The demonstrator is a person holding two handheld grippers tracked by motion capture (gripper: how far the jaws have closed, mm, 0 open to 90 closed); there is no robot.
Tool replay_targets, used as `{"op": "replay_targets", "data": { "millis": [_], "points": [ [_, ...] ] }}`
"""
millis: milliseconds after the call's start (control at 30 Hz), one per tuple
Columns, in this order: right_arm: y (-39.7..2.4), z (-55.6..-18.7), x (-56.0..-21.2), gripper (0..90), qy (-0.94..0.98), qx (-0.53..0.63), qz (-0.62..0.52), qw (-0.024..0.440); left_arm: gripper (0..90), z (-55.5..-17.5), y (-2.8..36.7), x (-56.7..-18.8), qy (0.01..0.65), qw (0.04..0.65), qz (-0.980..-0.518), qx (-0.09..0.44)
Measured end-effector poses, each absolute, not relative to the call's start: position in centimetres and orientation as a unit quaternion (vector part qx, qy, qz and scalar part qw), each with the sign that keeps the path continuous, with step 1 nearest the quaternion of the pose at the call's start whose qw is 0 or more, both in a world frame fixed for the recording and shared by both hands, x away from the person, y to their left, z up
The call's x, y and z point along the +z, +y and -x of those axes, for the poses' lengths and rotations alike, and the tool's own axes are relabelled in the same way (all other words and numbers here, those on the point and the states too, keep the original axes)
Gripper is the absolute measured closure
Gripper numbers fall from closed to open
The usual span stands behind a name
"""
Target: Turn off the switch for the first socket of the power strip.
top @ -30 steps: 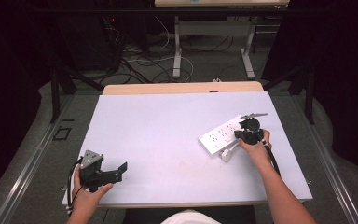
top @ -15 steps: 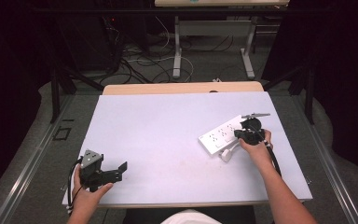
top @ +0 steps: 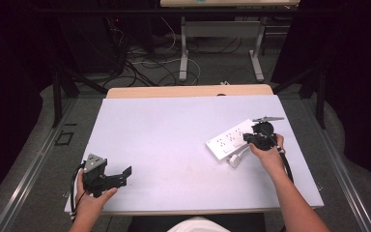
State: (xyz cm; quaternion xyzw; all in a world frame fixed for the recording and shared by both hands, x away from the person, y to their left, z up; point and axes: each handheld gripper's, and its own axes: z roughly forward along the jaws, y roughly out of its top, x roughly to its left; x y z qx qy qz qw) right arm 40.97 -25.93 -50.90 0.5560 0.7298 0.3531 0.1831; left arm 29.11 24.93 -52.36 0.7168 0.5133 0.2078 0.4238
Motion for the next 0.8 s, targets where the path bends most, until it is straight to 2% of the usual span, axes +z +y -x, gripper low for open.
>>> {"op": "replay_targets", "data": {
  "millis": [167, 800],
  "points": [
    [-25.8, -40.8, -50.7, 78.5, 0.730, 0.355, -0.553, 0.187, 0.2, -29.0, 25.1, -52.3, 0.514, 0.425, -0.714, 0.210],
    [-25.0, -40.3, -49.7, 42.7, 0.743, 0.362, -0.536, 0.171, 0.2, -29.2, 24.9, -52.2, 0.506, 0.425, -0.721, 0.209]
  ]
}}
